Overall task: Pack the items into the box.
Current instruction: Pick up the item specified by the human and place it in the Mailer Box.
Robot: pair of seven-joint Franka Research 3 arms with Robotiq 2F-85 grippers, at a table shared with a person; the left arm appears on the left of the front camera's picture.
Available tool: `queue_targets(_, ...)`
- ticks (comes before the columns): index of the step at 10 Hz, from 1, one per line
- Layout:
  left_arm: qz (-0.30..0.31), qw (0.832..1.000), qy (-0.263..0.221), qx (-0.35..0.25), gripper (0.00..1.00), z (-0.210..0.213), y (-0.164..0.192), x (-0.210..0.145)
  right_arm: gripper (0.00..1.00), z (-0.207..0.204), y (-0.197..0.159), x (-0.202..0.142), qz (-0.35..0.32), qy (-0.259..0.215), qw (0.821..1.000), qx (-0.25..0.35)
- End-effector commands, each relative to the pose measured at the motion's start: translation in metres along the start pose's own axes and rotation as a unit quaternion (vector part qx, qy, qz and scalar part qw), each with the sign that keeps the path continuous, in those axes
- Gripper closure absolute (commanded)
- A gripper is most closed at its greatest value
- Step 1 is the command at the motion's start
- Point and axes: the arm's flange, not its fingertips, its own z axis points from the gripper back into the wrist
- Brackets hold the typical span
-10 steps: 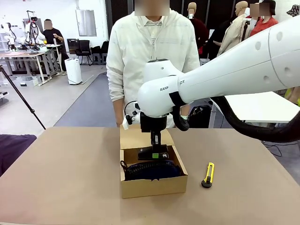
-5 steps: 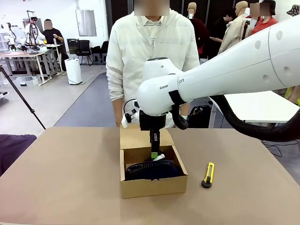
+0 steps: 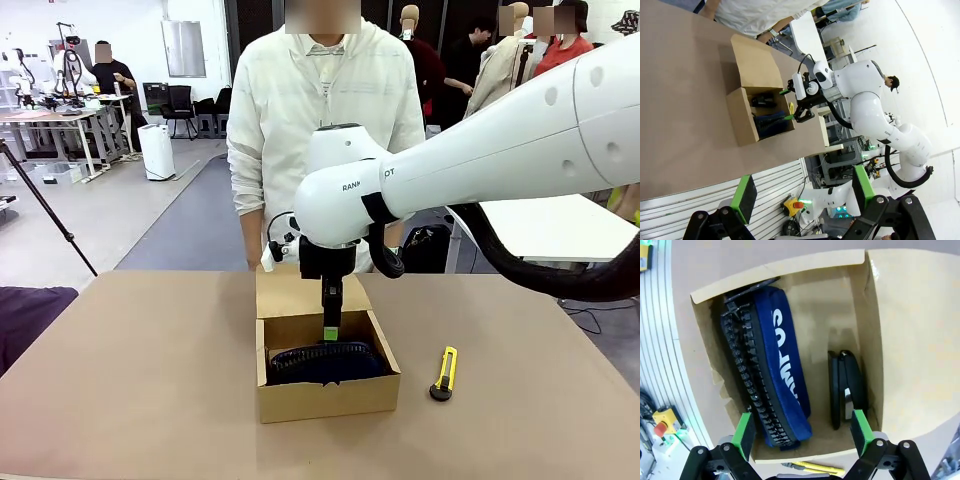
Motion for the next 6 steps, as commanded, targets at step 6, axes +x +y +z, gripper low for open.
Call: queue_targets(6, 0.003, 1.000, -0.001, -0.010, 0.00, 0.002, -0.002, 0.000, 0.00, 0.127, 0.112, -0.207, -0.311, -0.212, 0.878, 0.296)
